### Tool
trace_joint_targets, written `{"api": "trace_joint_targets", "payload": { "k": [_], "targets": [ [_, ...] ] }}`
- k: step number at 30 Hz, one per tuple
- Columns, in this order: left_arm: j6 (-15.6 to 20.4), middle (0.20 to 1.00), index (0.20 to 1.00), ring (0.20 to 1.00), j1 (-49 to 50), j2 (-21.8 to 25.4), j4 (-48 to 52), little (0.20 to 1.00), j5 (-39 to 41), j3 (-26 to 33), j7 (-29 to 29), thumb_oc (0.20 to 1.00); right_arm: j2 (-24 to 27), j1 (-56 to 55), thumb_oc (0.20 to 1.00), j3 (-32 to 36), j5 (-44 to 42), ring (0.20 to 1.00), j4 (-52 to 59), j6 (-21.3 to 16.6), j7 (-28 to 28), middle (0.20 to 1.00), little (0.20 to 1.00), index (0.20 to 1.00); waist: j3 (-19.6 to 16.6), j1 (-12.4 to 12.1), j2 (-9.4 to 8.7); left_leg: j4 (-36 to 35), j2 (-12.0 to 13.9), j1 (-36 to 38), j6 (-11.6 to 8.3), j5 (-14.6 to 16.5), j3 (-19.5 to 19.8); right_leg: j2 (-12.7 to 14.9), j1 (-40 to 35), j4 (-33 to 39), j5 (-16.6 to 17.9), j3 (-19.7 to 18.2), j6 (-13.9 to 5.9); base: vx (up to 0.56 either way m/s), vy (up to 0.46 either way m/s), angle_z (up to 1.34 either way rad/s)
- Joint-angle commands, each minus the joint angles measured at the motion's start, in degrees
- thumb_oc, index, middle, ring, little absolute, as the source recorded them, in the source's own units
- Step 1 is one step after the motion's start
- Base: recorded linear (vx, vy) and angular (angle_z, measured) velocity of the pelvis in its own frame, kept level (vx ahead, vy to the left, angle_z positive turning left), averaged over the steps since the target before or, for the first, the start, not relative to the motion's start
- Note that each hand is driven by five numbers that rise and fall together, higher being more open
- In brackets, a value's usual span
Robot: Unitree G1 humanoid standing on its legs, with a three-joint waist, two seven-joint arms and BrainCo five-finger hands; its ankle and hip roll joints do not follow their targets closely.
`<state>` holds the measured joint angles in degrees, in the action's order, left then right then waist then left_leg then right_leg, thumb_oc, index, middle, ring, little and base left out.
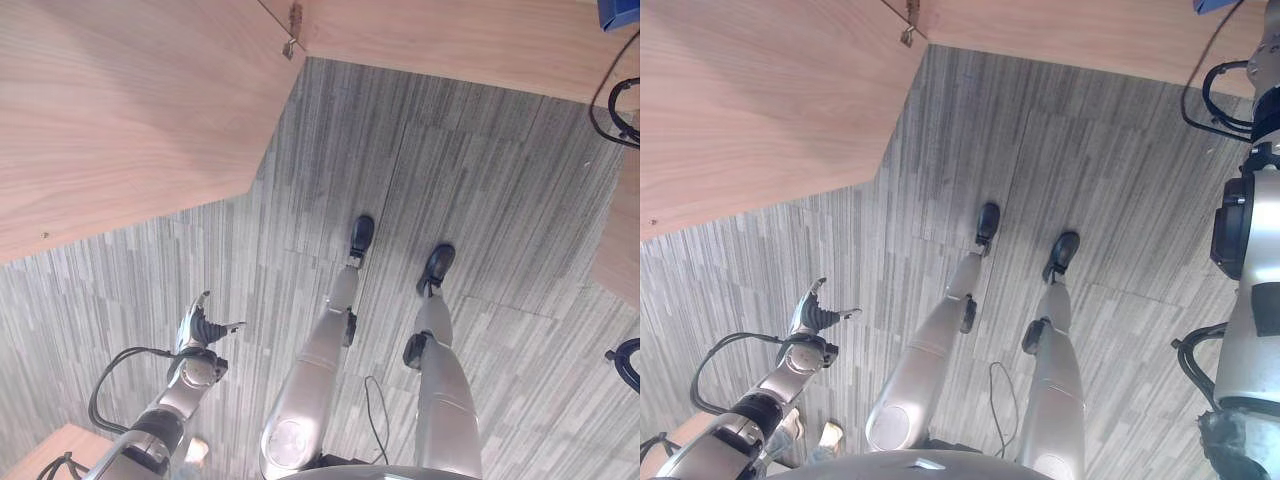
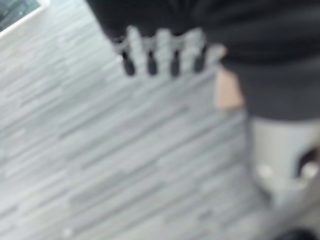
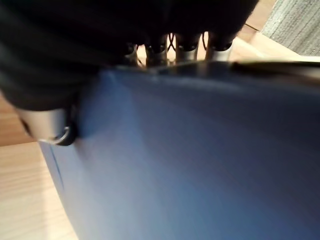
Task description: Put the empty folder in the office cabinet
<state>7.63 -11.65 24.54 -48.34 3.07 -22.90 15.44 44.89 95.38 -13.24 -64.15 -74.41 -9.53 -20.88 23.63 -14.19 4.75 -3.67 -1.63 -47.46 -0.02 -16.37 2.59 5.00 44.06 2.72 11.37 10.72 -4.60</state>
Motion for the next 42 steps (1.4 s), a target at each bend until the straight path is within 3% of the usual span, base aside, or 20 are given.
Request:
{"api": "trace_joint_targets", "payload": {
  "k": [1, 8, 16, 25, 42],
  "targets": [
    [-0.8, 1.0, 1.0, 1.0, 8.9, 1.7, -2.9, 1.0, -0.4, -0.1, 0.4, 1.0, 2.5, -3.2, 0.2, -5.5, 0.1, 0.2, 0.5, -2.9, 0.2, 0.2, 0.2, 0.2, -8.1, -1.3, -3.08, -1.3, -1.8, 2.2, -6.4, 8.3, -0.5, 4.8, -1.1, 2.3, -1.9, -1.2, -6.59, 0.0, 0.0, 0.0],
    [-0.9, 1.0, 1.0, 1.0, 9.2, 1.3, -2.6, 1.0, -0.5, -0.4, 0.5, 1.0, 3.3, -3.0, 0.2, -4.3, -1.2, 0.2, 0.4, -3.9, -0.7, 0.2, 0.2, 0.2, -8.2, -1.6, -2.74, -1.3, -1.9, 1.6, -6.52, 8.2, -0.7, 4.9, -0.6, 2.3, -2.0, -1.0, -6.72, 0.0, 0.0, 0.0],
    [-0.9, 1.0, 1.0, 1.0, 7.9, 0.5, -5.7, 1.0, -0.4, -0.8, 2.3, 1.0, 3.1, -0.7, 0.2, -0.7, -7.0, 0.2, 2.5, -9.3, -3.3, 0.2, 0.2, 0.2, -8.9, -3.0, -2.29, -1.3, -2.1, 0.1, -6.76, 8.1, -0.4, 5.1, 0.9, 2.3, -2.2, -0.8, -7.13, 0.0, 0.0, 0.0],
    [-0.8, 1.0, 1.0, 1.0, 7.1, 0.3, -8.8, 1.0, -2.0, -1.9, 3.2, 1.0, 4.1, 0.6, 0.2, -1.6, -10.5, 0.2, 7.4, -14.3, -1.2, 0.2, 0.2, 0.2, -11.3, -4.4, -3.24, -1.3, -2.0, -2.5, -7.29, 8.0, 0.3, 5.3, 3.0, 2.3, -3.2, -0.1, -7.27, 0.03, -0.023, 0.03],
    [-0.5, 1.0, 1.0, 1.0, 6.7, 0.6, -9.9, 1.0, -2.3, -2.2, 3.2, 1.0, 5.9, 3.5, 0.2, -3.1, -12.0, 0.2, 6.6, -16.0, -1.3, 0.2, 0.2, 0.2, -13.6, -5.6, -4.35, -1.3, -1.9, -6.8, -7.74, 7.8, 1.3, 5.4, 6.9, 2.3, -4.1, 0.5, -7.56, 0.02, -0.015, 0.02]
  ]
}}
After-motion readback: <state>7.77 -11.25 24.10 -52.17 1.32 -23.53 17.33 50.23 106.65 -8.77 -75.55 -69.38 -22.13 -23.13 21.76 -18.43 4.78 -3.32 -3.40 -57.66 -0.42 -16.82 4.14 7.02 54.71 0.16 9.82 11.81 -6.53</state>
